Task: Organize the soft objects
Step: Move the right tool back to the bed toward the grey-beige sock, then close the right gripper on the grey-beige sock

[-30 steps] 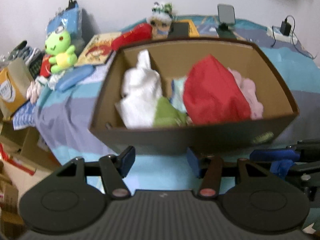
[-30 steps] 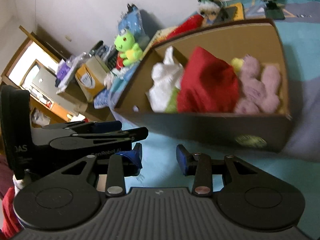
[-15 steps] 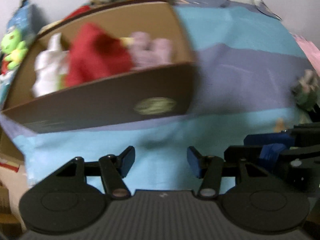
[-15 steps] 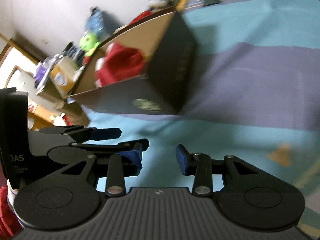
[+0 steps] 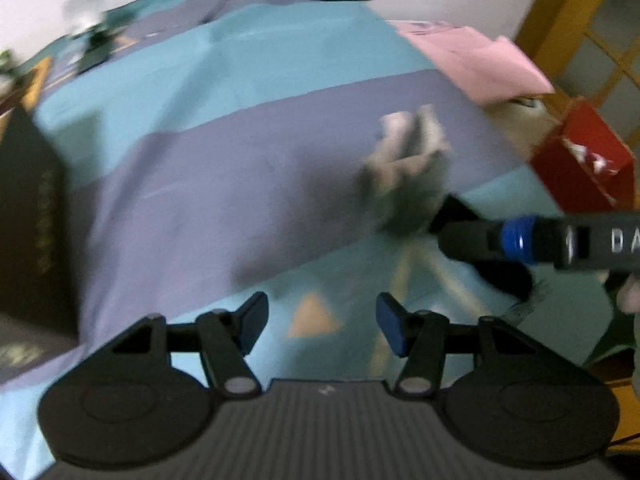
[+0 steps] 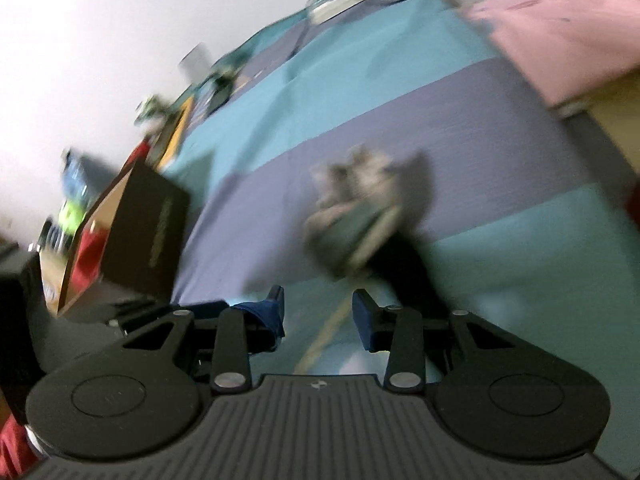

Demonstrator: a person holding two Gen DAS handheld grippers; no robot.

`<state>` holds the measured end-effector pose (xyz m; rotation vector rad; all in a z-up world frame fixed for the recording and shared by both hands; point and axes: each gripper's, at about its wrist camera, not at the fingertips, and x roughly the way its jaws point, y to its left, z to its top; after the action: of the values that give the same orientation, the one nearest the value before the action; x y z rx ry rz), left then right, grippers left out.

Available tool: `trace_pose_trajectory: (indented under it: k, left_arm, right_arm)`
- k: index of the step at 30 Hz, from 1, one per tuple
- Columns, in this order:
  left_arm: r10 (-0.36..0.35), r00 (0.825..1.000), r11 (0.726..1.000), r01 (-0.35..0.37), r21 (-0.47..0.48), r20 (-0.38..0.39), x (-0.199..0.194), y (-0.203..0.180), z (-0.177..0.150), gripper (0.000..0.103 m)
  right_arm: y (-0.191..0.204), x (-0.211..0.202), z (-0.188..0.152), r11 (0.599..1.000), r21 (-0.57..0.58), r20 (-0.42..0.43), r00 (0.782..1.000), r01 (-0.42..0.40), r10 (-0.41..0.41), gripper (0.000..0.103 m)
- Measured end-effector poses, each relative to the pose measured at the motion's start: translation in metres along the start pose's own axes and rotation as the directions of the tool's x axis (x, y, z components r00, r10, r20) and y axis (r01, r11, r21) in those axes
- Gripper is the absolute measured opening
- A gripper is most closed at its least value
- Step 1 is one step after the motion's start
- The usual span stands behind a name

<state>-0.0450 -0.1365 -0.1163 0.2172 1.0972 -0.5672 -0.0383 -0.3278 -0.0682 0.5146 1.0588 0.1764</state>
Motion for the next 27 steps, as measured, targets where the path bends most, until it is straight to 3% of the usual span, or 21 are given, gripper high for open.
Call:
trace_pose_trajectory:
  k: [4, 9, 13, 16, 21, 27]
  left_arm:
    - [-0.069, 0.998, 0.997, 0.068, 0.024, 0.013, 0.015, -0.017, 0.016, 0.058]
    - [-0.094, 0.994, 0.995, 0.092, 0.042, 0.051, 0.028, -0.024, 0.038, 0.058]
    - [-0.116, 0.992, 0.993, 0.116, 0.011, 0.050, 0.039, -0.020, 0.050, 0.059]
    - [-0.144, 0.988, 0.989, 0.145, -0.012, 0.045, 0.044, -0.017, 0.054, 0.058]
    - [-0.134, 0.989, 0.990, 0.136, -0.034, 0.055, 0.041, -0.010, 0.057, 0.055]
    - [-0.059, 0.997, 0.997, 0.062, -0.051, 0.057, 0.034, 0.003, 0.055, 0.051]
  right_arm:
    - [-0.027, -0.008, 0.012, 0.997, 0.077, 0.049, 0.999, 0.020, -0.024, 0.022]
    - [-0.051, 0.001, 0.027, 0.973, 0.228, 0.073, 0.997, -0.035, 0.018, 0.022]
    - [-0.055, 0.016, 0.037, 0.954, 0.286, 0.071, 0.995, -0.086, 0.068, 0.022]
    - [-0.053, 0.027, 0.043, 0.952, 0.289, 0.038, 0.995, -0.103, 0.096, 0.022]
    - [-0.032, 0.044, 0.046, 0.969, 0.219, -0.010, 0.993, -0.110, 0.115, 0.022]
    - [-0.013, 0.061, 0.048, 0.978, 0.152, -0.053, 0.987, -0.145, 0.155, 0.022]
